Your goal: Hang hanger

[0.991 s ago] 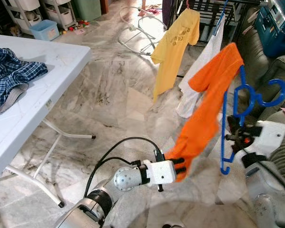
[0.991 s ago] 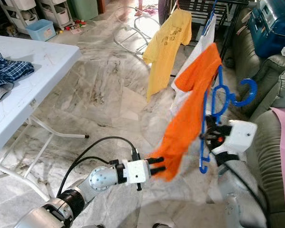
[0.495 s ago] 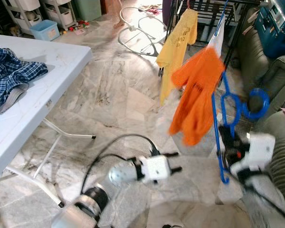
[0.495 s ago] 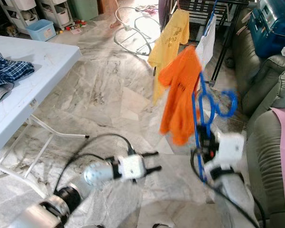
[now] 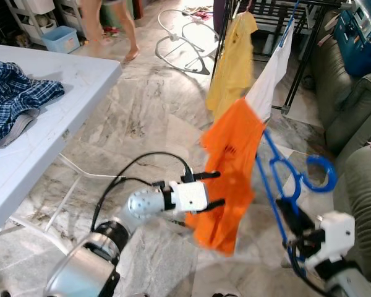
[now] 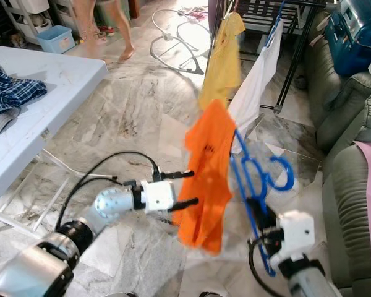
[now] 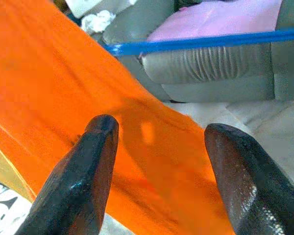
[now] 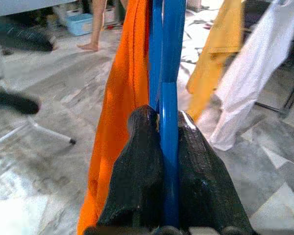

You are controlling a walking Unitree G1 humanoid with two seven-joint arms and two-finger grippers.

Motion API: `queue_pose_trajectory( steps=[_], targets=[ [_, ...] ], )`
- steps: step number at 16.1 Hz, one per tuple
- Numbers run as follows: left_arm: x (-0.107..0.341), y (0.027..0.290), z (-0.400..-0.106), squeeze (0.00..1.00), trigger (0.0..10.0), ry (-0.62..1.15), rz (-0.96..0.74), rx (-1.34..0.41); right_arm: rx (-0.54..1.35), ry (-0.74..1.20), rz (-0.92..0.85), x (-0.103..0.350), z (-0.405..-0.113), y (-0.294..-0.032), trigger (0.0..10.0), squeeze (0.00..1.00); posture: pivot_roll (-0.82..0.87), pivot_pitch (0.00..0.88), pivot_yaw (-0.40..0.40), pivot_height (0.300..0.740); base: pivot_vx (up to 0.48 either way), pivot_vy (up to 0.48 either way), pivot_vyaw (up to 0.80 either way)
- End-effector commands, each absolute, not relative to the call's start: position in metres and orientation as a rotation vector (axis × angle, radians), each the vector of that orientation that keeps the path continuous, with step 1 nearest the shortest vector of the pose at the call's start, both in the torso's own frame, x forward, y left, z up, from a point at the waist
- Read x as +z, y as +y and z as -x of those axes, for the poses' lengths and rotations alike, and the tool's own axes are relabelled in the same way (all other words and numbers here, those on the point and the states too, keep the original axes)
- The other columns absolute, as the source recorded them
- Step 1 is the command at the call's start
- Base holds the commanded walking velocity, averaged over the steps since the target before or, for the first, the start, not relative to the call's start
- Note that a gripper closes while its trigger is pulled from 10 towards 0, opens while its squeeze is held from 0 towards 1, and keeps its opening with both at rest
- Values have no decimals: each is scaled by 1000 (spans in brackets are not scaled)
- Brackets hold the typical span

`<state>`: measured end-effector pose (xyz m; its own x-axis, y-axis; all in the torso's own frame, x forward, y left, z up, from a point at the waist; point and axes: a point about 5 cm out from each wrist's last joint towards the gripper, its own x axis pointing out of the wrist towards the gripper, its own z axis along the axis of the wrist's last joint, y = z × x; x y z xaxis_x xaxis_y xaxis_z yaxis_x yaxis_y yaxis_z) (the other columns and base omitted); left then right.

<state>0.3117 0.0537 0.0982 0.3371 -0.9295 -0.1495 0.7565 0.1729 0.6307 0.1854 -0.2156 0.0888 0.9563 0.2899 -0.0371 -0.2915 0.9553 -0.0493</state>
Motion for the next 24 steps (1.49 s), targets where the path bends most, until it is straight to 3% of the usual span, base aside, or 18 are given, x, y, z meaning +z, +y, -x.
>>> queue_pose_trajectory(
  steps=[1,6,12,13,14,18,22,23,24],
  targets=[
    [107,53,-316,1000,10000,-335,-727,-1231,334,-15,44,97,-183,-214,10000,0,-19,101,15,740,0,0,0],
    [117,62,-332,1000,10000,-349,-795,-1043,315,79,115,78,-179,-234,10000,0,-21,102,13,740,0,0,0],
    [114,63,-335,1000,10000,-330,-963,-1096,495,200,182,72,-168,-241,10000,0,-14,104,2,740,0,0,0],
    [114,63,-335,420,10000,-334,-999,-1111,539,225,199,70,-164,-241,10000,0,-15,104,3,740,0,0,0],
    [114,63,-335,0,10000,-338,-1027,-1117,589,245,206,70,-161,-240,10000,0,-16,104,7,740,0,0,0],
    [112,62,-334,0,10000,-360,-1116,-1147,715,330,265,63,-151,-239,10000,0,-19,103,12,740,0,0,0],
    [100,64,-327,0,10000,-279,-1180,-1283,773,316,332,70,-160,-236,10000,0,-18,105,12,740,0,0,0],
    [96,65,-325,0,4275,-246,-1199,-1321,791,309,353,72,-163,-234,10000,0,-18,105,12,740,0,0,0],
    [95,66,-325,0,2588,-239,-1205,-1323,797,305,356,73,-164,-233,10000,0,-18,106,13,740,0,0,0]
  ],
)
